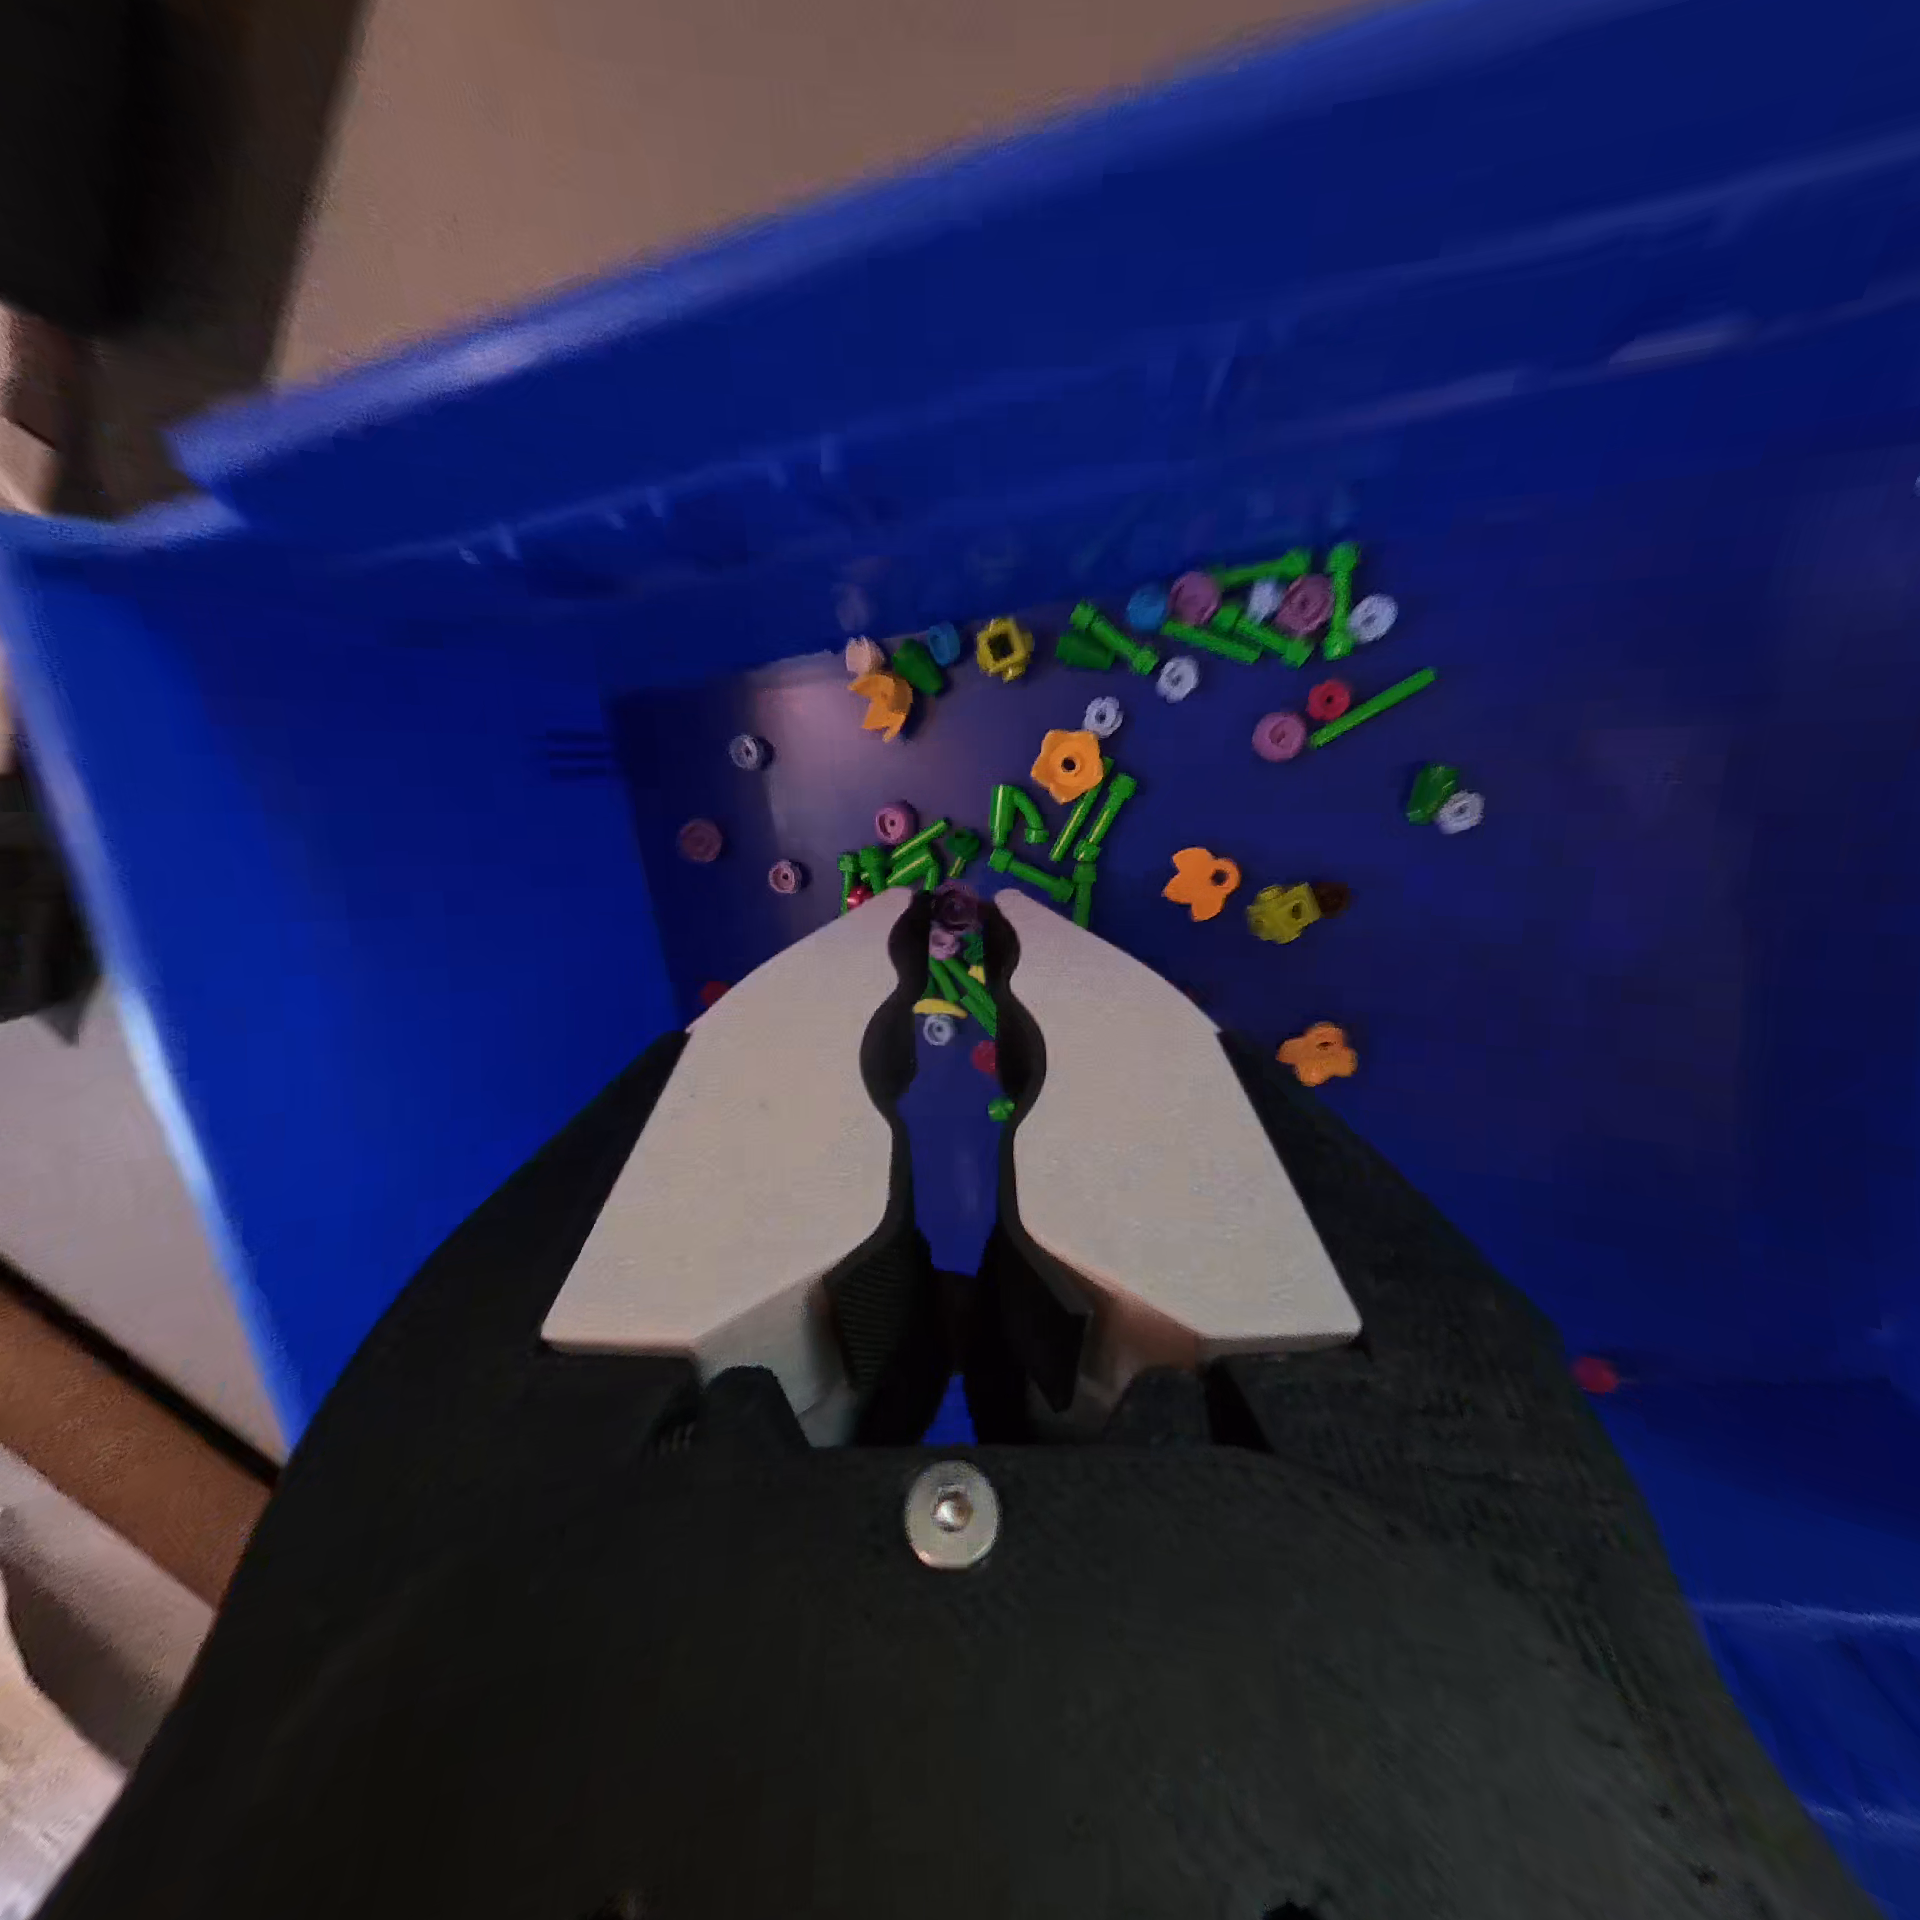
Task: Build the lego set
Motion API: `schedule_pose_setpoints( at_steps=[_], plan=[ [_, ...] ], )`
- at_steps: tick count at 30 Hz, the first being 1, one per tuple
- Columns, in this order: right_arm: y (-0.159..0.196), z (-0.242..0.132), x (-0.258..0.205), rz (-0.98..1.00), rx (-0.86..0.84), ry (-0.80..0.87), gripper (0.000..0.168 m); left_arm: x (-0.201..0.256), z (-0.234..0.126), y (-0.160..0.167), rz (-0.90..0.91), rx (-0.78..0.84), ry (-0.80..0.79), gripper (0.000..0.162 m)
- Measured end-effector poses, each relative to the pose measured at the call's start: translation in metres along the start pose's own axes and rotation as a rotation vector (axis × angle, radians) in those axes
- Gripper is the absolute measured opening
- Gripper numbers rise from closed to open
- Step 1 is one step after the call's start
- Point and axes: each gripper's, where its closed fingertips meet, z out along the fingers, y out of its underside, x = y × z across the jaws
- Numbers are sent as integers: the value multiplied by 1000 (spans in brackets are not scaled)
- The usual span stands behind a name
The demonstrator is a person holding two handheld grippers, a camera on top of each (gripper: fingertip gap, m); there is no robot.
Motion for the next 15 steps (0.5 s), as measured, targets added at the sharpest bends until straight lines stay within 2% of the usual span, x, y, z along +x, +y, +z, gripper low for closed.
schedule_pose_setpoints(
  at_steps=[4, 8, 12, 15],
  plan=[
    [1, 1, 0, -3, -7, -1, 28, 37, -60, -47, 23, 168, -82, 10],
    [-1, -1, 1, 2, 4, 6, 28, 142, -98, -92, 133, 287, -39, 10],
    [0, 0, 0, -1, -2, 3, 28, 256, -74, -105, 317, 289, 77, 10],
    [1, 1, 0, -3, -8, 0, 28, 298, -38, -97, 348, 212, 163, 10]
  ],
)
